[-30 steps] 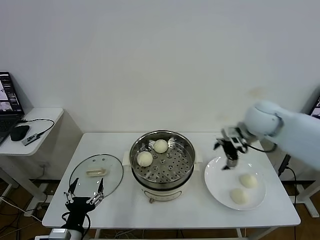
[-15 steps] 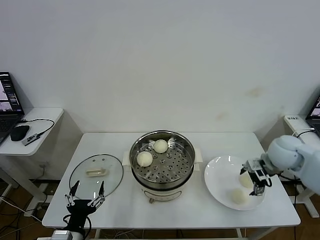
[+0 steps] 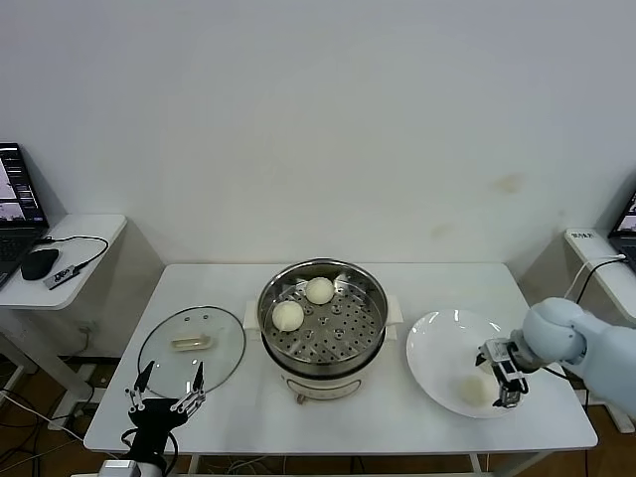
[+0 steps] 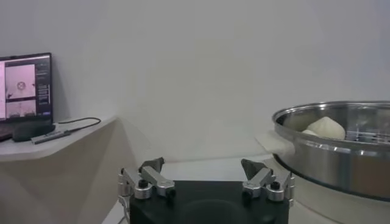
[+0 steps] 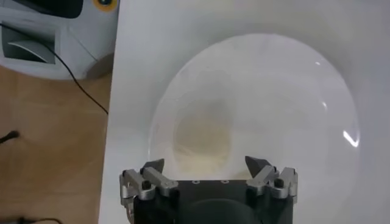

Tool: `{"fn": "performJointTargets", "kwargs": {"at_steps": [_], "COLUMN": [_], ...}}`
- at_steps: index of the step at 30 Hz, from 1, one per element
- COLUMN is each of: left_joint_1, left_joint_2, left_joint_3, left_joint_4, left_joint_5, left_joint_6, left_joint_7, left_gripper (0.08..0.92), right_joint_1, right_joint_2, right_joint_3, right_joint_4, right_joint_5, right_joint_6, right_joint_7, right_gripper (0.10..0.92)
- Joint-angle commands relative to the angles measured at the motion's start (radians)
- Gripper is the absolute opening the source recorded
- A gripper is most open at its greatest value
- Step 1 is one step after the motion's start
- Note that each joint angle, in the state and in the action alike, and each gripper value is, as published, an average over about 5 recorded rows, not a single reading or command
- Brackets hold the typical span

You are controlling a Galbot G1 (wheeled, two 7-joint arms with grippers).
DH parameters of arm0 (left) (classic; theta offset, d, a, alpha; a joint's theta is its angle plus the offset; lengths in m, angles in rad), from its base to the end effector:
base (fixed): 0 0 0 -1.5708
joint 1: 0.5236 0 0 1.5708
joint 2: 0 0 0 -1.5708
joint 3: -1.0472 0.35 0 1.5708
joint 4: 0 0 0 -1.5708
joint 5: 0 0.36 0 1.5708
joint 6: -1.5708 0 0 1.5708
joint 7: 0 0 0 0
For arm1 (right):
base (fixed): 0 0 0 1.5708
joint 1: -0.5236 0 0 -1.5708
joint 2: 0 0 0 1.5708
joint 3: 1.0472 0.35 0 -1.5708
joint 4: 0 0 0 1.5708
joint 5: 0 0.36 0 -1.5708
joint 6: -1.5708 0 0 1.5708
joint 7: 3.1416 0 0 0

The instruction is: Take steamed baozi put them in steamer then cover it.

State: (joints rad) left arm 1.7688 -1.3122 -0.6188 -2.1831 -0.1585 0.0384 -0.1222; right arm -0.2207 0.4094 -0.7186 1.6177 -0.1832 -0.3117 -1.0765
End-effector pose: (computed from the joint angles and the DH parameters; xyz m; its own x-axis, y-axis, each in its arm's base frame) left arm 0.1335 0.0637 -0.2922 -0.9899 -0.0538 0.1308 -0.0386 0.9925 0.1158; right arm 0.4058 -0.1701 -0.2160 -0.1261 -0.0245 0.9917 -0.9839 -0.1242 -0.1282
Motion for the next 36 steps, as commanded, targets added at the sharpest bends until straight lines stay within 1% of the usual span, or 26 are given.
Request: {"fn": "performJointTargets", "kwargs": {"at_steps": [1,7,18,22,27,36], "left_joint_1": [-0.002,-0.003,-0.005,-0.005,-0.003,-0.013], "left_joint_2": [-0.001,-0.001,-0.004,-0.004,-0.001,0.0], "left_joint_3": [0.0,0.0,0.003,0.004,0.001,0.008], "left_joint_4": [0.002,0.003,0.002,0.0,-0.004,-0.006], "left_joint_5": [-0.001,-0.001,0.0,0.0,-0.002,-0.002], "left_joint_6": [0.0,0.0,0.0,-0.001,-0.001,-0.001], "left_joint_7": [0.0,0.0,-0.001,-0.001,0.0,-0.001], "left_gripper": [0.823,0.823,0.823,0.823,0.823,0.823], "right_joint_1": [-0.061,-0.059,-0.041,-0.001,0.108,0.42], "right_joint_2": [0.049,0.059,0.061,0.052,0.035,0.014], "right_joint_3": [0.036,0.032,0.035,0.036,0.018,-0.07], "right_joint_4": [-0.07,-0.085,-0.083,-0.081,-0.077,-0.042], "right_joint_5": [-0.032,-0.027,-0.012,-0.003,0.03,0.153], "right_joint_6": [0.003,-0.003,-0.015,-0.014,-0.009,-0.023], "right_joint_7": [0.016,0.019,0.01,-0.028,-0.071,-0.098], "right_gripper": [0.814,0.769,0.624,0.581,0.563,0.568]}}
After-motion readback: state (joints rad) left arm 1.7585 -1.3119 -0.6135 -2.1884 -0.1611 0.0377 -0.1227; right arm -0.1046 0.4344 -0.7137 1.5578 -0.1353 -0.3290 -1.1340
